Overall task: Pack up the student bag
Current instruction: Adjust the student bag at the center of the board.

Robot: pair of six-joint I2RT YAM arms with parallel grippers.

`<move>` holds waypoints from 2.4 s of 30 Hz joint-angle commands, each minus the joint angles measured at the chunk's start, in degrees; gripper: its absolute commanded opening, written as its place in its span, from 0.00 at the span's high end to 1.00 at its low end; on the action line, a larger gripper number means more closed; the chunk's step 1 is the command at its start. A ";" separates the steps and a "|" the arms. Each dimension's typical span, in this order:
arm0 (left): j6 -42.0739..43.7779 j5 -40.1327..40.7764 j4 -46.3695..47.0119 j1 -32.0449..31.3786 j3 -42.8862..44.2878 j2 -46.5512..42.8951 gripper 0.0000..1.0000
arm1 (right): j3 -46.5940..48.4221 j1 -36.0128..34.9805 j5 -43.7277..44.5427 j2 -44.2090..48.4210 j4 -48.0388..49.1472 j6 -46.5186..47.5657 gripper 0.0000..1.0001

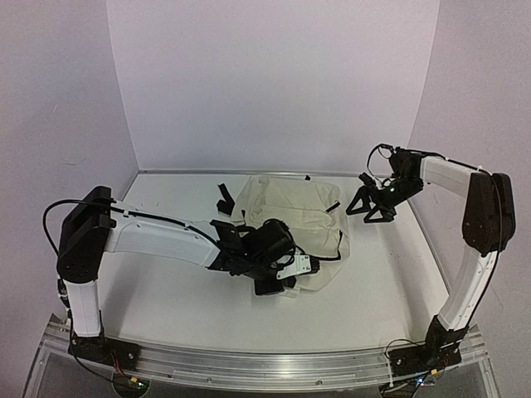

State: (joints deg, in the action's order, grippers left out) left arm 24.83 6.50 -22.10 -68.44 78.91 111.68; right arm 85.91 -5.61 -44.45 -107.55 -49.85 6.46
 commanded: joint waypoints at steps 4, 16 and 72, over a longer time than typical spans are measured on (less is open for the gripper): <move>-6.90 0.35 -9.23 0.19 12.64 -1.65 1.00 | -0.02 -0.02 1.54 2.99 -1.30 1.68 0.02; -16.19 14.04 -5.58 14.74 46.01 -0.39 1.00 | 11.60 2.91 3.50 -2.43 -1.47 -0.30 0.02; -72.73 -35.26 2.48 34.48 -10.44 -9.50 0.31 | -2.02 -14.26 -0.60 -6.73 11.67 -9.07 0.02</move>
State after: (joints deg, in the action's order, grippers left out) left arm -49.35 -21.99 -19.97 -31.61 68.42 102.72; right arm 82.13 -22.80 -47.73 -115.94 -40.87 -2.96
